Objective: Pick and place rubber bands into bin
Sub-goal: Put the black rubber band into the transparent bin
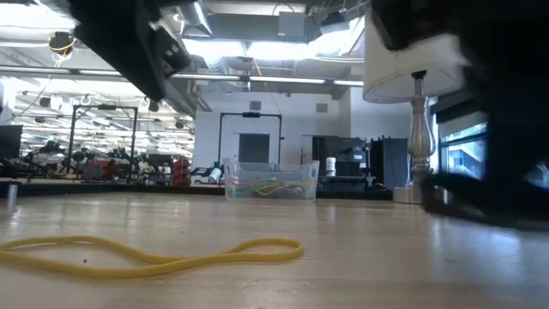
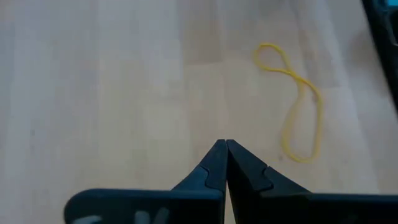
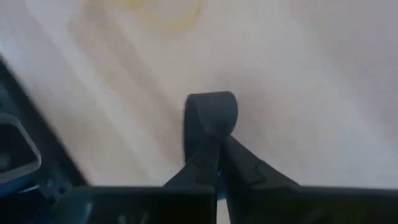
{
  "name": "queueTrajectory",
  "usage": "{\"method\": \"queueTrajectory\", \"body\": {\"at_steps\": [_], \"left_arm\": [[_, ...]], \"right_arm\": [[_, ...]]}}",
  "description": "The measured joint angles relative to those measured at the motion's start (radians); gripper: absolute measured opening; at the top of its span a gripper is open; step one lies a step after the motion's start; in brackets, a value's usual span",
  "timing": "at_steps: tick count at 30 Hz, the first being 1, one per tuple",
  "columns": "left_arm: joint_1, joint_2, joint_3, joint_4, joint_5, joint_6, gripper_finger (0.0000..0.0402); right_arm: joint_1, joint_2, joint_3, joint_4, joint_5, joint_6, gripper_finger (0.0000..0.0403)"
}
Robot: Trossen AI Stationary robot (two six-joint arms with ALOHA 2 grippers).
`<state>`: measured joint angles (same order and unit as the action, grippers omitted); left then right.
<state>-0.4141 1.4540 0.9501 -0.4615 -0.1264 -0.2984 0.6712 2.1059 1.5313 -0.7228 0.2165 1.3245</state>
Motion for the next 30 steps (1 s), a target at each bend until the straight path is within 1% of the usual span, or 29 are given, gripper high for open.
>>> {"method": "queueTrajectory", "body": {"at_steps": [3,5,8,12,16,19,23,26,30], "left_arm": [[0.060,0.000,-0.002,0.003,0.041,0.047,0.0001],[0.103,0.000,-0.020,0.036,0.067,0.069,0.0001],[0.162,0.000,-0.064,0.084,0.098,0.077,0.0001],[0.221,-0.002,-0.136,0.127,0.104,0.081,0.0001],[0.276,-0.028,-0.195,0.140,0.141,0.103,0.0001],[0.316,-0.054,-0.230,0.155,0.155,0.103,0.0001],[0.366,-0.113,-0.270,0.163,0.154,0.103,0.0001],[0.391,-0.166,-0.305,0.165,0.145,0.068,0.0001],[0.403,-0.233,-0.358,0.170,0.137,-0.002,0.0001]], "right_arm": [[-0.038,-0.034,0.019,-0.056,0.023,-0.042,0.0005],[-0.064,-0.062,0.029,-0.088,0.057,-0.059,0.0005],[-0.111,-0.114,0.049,-0.146,0.111,-0.133,0.0003],[-0.197,-0.175,0.070,-0.186,0.173,-0.291,0.0003],[-0.328,-0.205,0.109,-0.185,0.183,-0.505,0.0002],[-0.443,-0.204,0.147,-0.138,0.202,-0.662,0.0002],[-0.582,-0.200,0.156,0.047,0.286,-0.838,0.0001],[-0.679,-0.191,0.156,0.135,0.338,-0.894,0.0001],[-0.799,-0.160,0.149,0.127,0.341,-0.911,0.0001]]}}
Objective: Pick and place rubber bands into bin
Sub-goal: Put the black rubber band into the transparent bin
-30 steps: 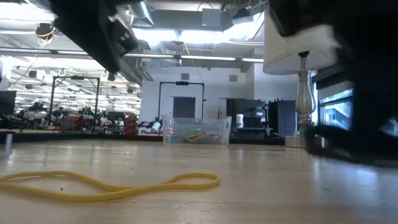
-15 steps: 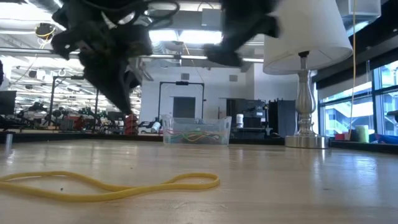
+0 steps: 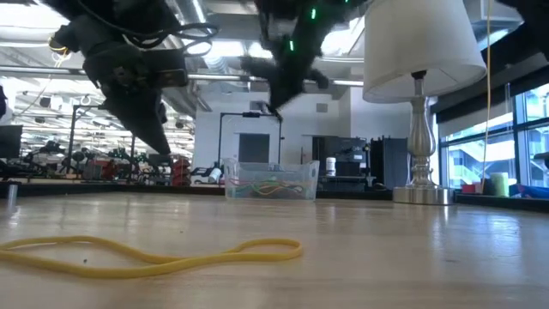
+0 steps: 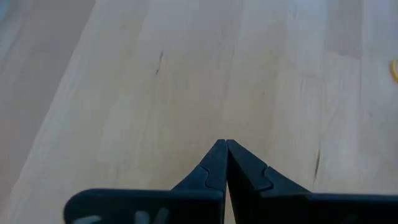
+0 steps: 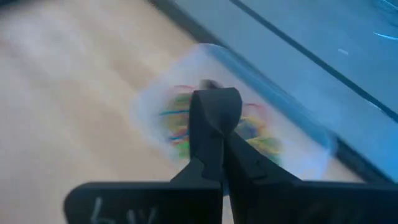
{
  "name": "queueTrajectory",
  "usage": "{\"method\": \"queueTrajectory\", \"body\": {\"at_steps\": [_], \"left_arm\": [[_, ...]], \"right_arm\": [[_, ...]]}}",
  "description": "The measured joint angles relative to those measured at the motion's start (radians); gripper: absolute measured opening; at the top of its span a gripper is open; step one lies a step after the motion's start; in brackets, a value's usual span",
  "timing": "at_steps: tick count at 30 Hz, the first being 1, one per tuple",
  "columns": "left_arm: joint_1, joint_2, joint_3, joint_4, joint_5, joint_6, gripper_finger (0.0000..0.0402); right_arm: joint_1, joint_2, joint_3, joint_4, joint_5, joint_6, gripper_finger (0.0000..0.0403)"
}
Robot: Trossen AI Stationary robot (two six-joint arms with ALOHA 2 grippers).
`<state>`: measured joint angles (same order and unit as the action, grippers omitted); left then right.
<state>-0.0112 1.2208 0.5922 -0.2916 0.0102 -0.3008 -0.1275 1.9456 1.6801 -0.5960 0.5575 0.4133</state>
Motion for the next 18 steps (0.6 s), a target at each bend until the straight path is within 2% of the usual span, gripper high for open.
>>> {"method": "queueTrajectory", "body": {"at_steps": [3,8,18], "left_arm": [[-0.002,-0.034,-0.022,0.003,-0.017,-0.056,0.0001],[-0.005,-0.066,-0.033,-0.002,-0.022,-0.097,0.0002],[-0.014,-0.081,-0.033,-0.004,-0.026,-0.106,0.0002]], "right_arm": [[-0.073,0.042,-0.002,-0.015,0.004,-0.008,0.0006],[-0.144,0.077,-0.003,-0.018,-0.005,-0.021,0.0040],[-0.174,0.079,-0.002,-0.023,-0.011,-0.022,0.0130]]}}
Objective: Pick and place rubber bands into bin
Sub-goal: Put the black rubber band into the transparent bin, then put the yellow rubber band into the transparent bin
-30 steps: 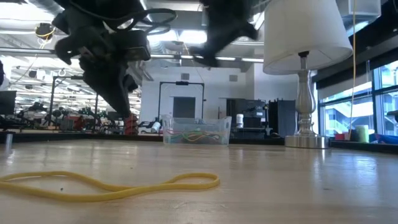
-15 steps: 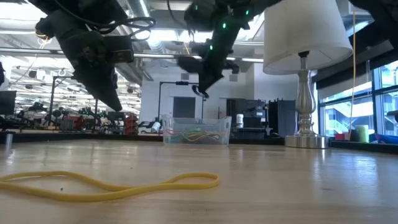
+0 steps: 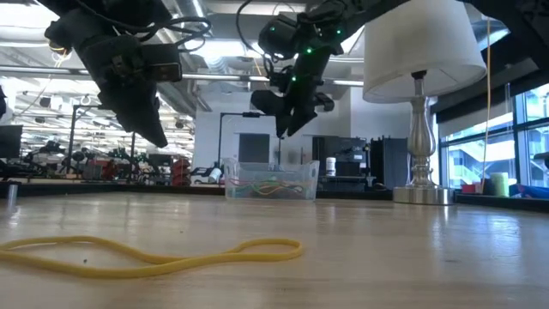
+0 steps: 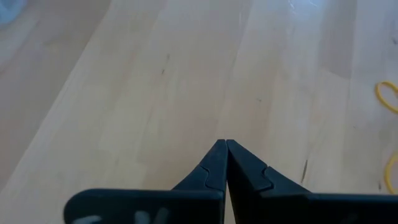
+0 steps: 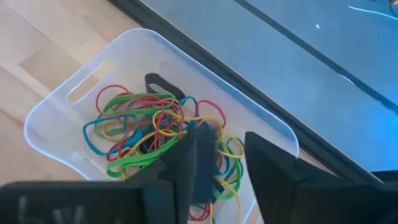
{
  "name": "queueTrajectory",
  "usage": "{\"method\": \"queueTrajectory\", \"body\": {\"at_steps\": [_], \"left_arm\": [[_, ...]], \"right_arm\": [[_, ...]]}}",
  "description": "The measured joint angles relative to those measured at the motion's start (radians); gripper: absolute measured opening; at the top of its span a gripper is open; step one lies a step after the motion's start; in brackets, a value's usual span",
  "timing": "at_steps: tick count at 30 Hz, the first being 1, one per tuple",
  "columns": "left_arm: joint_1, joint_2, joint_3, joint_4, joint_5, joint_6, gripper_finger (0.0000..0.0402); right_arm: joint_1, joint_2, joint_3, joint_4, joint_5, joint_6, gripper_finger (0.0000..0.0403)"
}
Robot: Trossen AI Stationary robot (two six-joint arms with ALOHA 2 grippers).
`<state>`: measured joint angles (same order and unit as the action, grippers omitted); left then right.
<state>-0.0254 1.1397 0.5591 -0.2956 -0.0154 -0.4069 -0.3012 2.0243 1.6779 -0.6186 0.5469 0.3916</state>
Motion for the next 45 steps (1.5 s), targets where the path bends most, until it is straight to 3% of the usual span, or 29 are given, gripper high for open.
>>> {"method": "queueTrajectory", "body": {"at_steps": [7,11,15,20,29,38,45], "left_arm": [[-0.042,0.000,0.000,0.000,0.031,-0.002,0.0002],[-0.069,0.000,0.000,0.000,0.038,-0.002,0.0002],[-0.107,0.000,0.000,0.000,0.043,-0.002,0.0002],[-0.166,0.000,0.001,-0.001,0.043,-0.007,0.0002],[-0.315,0.020,0.095,-0.034,-0.056,-0.027,0.0002],[-0.425,0.262,0.353,-0.220,-0.088,0.028,0.0002],[-0.440,0.490,0.574,-0.338,-0.088,0.036,0.0004]], "right_arm": [[0.005,-0.005,0.006,-0.016,0.000,0.024,0.0176],[0.048,-0.009,0.061,-0.104,0.002,0.034,0.0174],[0.135,-0.012,0.123,-0.181,0.008,0.036,0.0127],[0.271,-0.012,0.139,-0.259,0.000,0.071,0.0020],[0.561,-0.012,0.041,-0.339,-0.052,0.289,0.0004],[0.816,-0.012,-0.015,-0.371,-0.070,0.490,0.0003],[0.945,-0.038,-0.017,-0.468,-0.067,0.497,0.0002]]}}
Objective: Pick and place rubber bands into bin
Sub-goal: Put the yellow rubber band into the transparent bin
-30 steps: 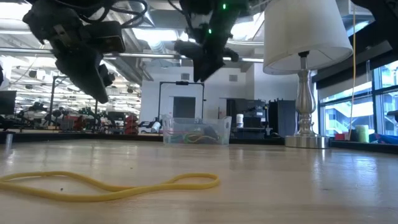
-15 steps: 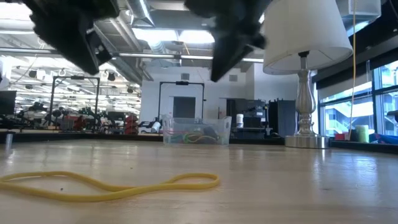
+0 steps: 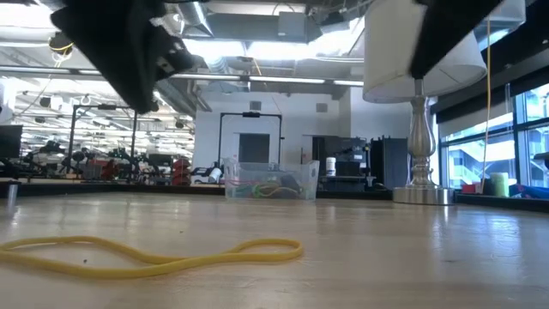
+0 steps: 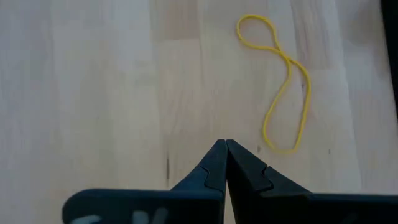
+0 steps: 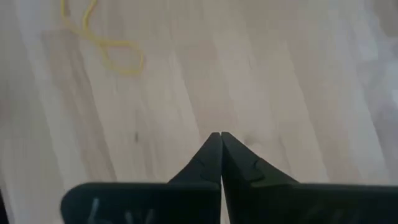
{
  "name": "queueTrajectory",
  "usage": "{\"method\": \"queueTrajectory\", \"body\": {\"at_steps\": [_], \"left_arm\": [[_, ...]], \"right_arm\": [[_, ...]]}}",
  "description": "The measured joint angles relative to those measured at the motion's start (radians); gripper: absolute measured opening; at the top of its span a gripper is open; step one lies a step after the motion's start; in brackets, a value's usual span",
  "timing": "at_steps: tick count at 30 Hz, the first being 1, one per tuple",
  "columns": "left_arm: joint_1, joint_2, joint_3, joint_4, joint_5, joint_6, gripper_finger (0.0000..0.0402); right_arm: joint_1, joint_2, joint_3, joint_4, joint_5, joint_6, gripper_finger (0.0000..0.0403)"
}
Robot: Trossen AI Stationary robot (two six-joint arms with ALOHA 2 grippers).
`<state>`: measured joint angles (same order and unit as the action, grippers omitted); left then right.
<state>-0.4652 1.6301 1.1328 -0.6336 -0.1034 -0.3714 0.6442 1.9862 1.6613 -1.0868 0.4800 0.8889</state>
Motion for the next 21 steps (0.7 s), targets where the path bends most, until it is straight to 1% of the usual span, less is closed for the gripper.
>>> {"method": "queueTrajectory", "body": {"at_steps": [2,4,9,13,17,21], "left_arm": [[0.000,0.052,0.049,-0.002,0.007,0.000,0.0008],[0.000,0.097,0.096,0.000,0.021,0.000,0.0017],[0.000,0.205,0.197,0.000,0.075,-0.018,0.0056],[0.000,0.272,0.247,0.007,0.077,-0.052,0.0092],[-0.003,0.326,0.250,0.025,0.072,-0.060,0.0117],[-0.018,0.375,0.250,0.068,0.071,-0.062,0.0125]], "right_arm": [[0.036,-0.030,-0.032,-0.008,0.013,0.001,0.0002],[0.078,-0.088,-0.116,0.037,0.019,0.028,0.0002],[0.198,-0.274,-0.412,0.320,0.014,0.145,0.0001],[0.272,-0.402,-0.602,0.514,0.018,0.232,0.0001],[0.313,-0.480,-0.729,0.615,0.018,0.272,0.0006],[0.331,-0.500,-0.788,0.627,0.018,0.286,0.0007]]}}
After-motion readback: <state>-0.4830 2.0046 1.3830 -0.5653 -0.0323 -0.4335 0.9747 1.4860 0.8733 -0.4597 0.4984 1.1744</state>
